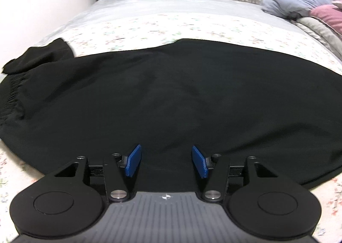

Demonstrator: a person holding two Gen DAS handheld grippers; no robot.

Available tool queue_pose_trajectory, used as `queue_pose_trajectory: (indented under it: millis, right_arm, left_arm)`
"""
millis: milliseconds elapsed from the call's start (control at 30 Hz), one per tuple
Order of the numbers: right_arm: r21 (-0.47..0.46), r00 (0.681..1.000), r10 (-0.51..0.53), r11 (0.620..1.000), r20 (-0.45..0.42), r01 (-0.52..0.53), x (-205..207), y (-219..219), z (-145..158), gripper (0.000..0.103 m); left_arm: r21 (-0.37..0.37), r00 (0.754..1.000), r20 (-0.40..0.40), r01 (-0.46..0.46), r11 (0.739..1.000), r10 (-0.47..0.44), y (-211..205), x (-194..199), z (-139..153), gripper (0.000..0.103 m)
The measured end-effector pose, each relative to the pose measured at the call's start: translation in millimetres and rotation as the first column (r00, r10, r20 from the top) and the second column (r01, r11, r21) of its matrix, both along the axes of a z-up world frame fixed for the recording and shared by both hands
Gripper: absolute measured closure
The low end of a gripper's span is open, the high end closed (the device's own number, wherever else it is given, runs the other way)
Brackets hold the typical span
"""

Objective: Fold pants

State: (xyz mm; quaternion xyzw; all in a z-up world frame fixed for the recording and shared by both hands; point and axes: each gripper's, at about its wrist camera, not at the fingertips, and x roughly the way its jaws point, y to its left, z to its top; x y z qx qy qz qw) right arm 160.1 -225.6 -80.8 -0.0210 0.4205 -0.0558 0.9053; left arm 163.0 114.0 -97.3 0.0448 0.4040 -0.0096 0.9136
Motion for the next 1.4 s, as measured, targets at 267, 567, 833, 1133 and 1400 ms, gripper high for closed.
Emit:
queue_pose_trajectory:
  millis: [267,567,833,1133,1400]
  right_arm:
    - [0.029,0.981,-0.192,0.981,0.021,0.191,-9,-58,-5,0.047]
    - [0.049,0.923,-0.384,0.923,0.015,0.383,-40,-112,-5,0.047]
    - [0.168,0.796,-0.603,0.791,0.050,0.588,-82,-156,12,0.047]
    - [0.707,0.713,-0.695,0.459,-0.092,0.538,-119,-185,-10,0.043]
    - [0.782,0.649,-0.756,0.354,-0.084,0.513,-122,-184,-24,0.043]
  left_arm:
    - [0.038,0.979,0.029,-0.202,0.979,0.201,77,19,-7,0.018]
    - [0.067,0.961,0.007,-0.278,0.958,0.278,96,22,-2,0.019]
    - [-0.040,0.948,0.025,-0.317,0.947,0.319,87,17,29,0.024]
    - [-0.057,0.998,0.053,-0.032,0.998,0.035,-22,6,39,0.024]
    - [0.000,0.981,0.046,0.190,0.982,-0.189,-108,-8,20,0.024]
